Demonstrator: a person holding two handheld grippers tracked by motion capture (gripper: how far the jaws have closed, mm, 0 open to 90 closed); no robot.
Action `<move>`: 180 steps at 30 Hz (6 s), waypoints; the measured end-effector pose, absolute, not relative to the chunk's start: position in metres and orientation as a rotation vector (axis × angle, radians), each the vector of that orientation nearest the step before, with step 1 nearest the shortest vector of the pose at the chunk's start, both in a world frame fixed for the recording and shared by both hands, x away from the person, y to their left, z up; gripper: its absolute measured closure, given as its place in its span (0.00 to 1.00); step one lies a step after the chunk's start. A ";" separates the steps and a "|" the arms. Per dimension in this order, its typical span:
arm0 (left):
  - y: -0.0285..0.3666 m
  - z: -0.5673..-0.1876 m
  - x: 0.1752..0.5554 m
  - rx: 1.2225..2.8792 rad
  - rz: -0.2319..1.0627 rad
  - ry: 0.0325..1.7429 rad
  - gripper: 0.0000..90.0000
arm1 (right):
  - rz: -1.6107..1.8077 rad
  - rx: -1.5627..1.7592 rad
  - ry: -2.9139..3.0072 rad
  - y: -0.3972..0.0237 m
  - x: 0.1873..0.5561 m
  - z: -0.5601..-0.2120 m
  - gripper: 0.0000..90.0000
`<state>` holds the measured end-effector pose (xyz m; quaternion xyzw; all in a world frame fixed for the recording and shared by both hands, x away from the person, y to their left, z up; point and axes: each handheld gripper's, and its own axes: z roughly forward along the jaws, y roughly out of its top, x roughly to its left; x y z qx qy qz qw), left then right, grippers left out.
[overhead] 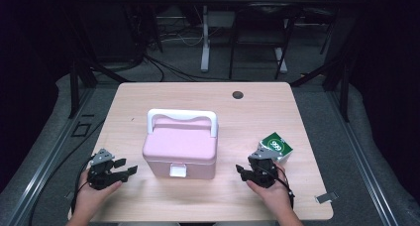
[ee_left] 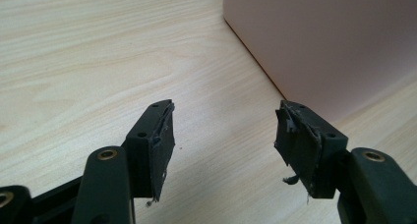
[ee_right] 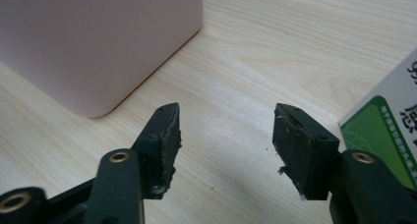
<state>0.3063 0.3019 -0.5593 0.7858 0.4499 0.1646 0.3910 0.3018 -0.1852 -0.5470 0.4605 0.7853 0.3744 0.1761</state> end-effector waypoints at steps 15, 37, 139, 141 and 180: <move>0.293 -0.559 0.304 1.994 0.380 1.107 0.47 | 1.090 1.391 2.202 -0.189 0.302 -0.548 0.51; 0.274 -0.533 0.321 1.960 0.298 1.141 0.61 | 1.126 1.341 2.211 -0.180 0.307 -0.528 0.59; 0.220 -0.522 0.294 1.991 0.241 1.045 1.00 | 1.127 1.338 2.192 -0.150 0.276 -0.520 1.00; 0.219 -0.522 0.293 1.995 0.234 1.036 1.00 | 1.133 1.338 2.196 -0.153 0.276 -0.520 1.00; 0.228 -0.500 0.307 1.993 0.166 1.053 0.68 | 1.204 1.329 2.259 -0.176 0.285 -0.497 0.76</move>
